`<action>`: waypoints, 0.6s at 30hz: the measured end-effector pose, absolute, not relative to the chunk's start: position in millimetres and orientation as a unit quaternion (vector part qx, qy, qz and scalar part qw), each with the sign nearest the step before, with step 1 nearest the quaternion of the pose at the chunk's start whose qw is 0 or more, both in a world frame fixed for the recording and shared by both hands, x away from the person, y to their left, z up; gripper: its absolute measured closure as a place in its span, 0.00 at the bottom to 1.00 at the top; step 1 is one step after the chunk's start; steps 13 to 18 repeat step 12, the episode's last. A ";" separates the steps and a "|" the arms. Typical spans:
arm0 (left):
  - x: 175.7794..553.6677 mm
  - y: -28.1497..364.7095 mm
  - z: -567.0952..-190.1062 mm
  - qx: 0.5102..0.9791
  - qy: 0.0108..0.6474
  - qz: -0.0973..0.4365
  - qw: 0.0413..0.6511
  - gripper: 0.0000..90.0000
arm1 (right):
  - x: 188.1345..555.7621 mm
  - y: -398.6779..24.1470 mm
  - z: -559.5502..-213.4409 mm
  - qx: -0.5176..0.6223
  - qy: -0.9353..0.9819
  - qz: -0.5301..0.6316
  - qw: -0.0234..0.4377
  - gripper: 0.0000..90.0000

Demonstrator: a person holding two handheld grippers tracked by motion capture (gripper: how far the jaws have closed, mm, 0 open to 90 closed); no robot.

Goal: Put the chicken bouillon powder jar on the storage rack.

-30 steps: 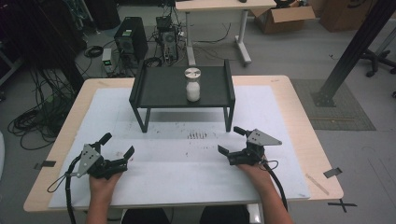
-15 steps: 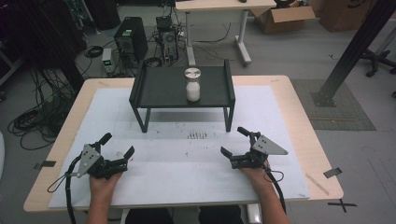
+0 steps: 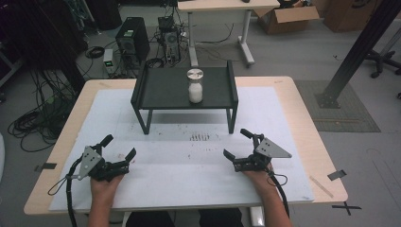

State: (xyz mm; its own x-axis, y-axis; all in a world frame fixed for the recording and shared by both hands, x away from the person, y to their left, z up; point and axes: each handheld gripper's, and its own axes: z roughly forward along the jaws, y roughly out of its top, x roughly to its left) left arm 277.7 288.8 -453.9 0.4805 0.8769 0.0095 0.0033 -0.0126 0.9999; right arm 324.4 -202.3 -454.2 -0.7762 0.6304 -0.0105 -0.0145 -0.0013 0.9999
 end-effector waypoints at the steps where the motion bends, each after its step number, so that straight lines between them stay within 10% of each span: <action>1: 277.7 288.7 -453.9 0.613 0.359 0.362 0.604 0.00 | 324.3 -202.3 -454.3 0.232 0.664 0.669 0.241 0.00; 18: 277.5 288.8 -454.0 0.613 0.359 0.362 0.604 0.00 | 323.6 -202.2 -454.3 0.229 0.664 0.669 0.244 0.00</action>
